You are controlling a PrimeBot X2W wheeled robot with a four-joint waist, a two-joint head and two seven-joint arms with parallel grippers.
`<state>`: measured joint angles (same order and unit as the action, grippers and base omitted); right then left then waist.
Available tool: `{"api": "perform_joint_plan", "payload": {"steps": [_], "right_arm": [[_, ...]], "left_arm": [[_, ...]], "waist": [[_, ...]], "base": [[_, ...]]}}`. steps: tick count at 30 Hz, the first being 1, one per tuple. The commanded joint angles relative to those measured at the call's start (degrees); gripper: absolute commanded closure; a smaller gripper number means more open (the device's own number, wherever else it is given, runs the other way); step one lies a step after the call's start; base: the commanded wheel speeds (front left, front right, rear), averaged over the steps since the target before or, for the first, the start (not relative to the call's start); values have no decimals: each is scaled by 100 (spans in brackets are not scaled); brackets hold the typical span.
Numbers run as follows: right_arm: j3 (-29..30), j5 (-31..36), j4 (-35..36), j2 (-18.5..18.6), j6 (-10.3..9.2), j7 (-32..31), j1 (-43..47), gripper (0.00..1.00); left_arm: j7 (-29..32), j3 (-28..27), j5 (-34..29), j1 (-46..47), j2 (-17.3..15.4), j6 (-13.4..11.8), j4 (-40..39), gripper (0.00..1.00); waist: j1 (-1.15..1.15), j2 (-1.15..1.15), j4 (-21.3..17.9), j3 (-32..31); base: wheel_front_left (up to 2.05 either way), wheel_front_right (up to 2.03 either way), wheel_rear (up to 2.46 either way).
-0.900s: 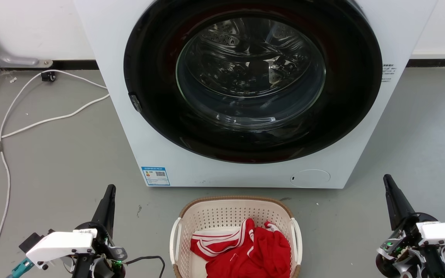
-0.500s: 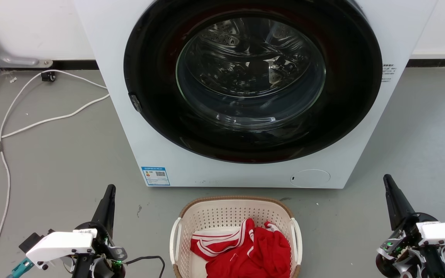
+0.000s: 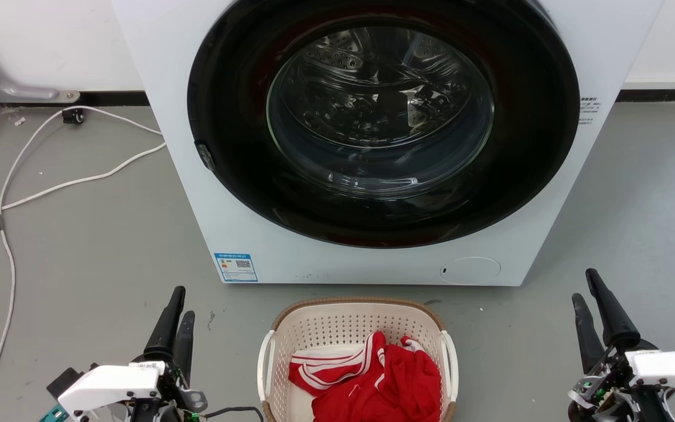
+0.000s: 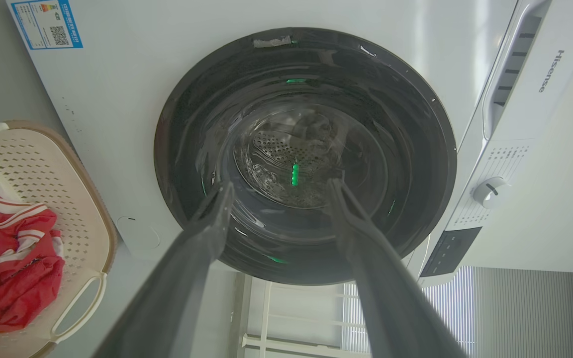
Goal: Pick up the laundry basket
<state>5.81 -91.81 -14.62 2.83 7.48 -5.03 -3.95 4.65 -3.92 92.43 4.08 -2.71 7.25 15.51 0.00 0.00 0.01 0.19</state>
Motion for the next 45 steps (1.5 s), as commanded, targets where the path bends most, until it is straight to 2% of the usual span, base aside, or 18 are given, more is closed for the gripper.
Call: {"api": "perform_joint_plan", "payload": {"steps": [1, 6, 10, 22, 45], "right_arm": [[-36, 65, 161, 23, 0, 64, -49, 0], [-110, 244, 230, 76, 0, 196, -19, 0], [-183, 616, 258, 148, 0, 325, 2, 0], [-188, 2500, 496, 137, 1, 618, 69, 0], [-192, 5431, 705, 55, 1, 973, 237, 0]], "left_arm": [[-74, 94, -43, 146, -18, 10, -141, 0], [-194, 217, -216, 164, -23, 11, -211, 0], [-299, 249, -658, 179, -22, 13, -296, 0], [-585, 486, -2480, 143, -20, 12, -558, 0], [-1042, 1106, -5101, 145, -21, -165, -507, 0]], "waist": [[0, 0, 1, 1], [0, 0, 3, 0], [0, 0, 6, -2], [0, 0, 8, -9], [0, 0, 23, -30]], "base": [[0, 0, 0], [0, 0, 0], [0, 0, 0], [0, 0, 0], [0, 0, 0]]}}
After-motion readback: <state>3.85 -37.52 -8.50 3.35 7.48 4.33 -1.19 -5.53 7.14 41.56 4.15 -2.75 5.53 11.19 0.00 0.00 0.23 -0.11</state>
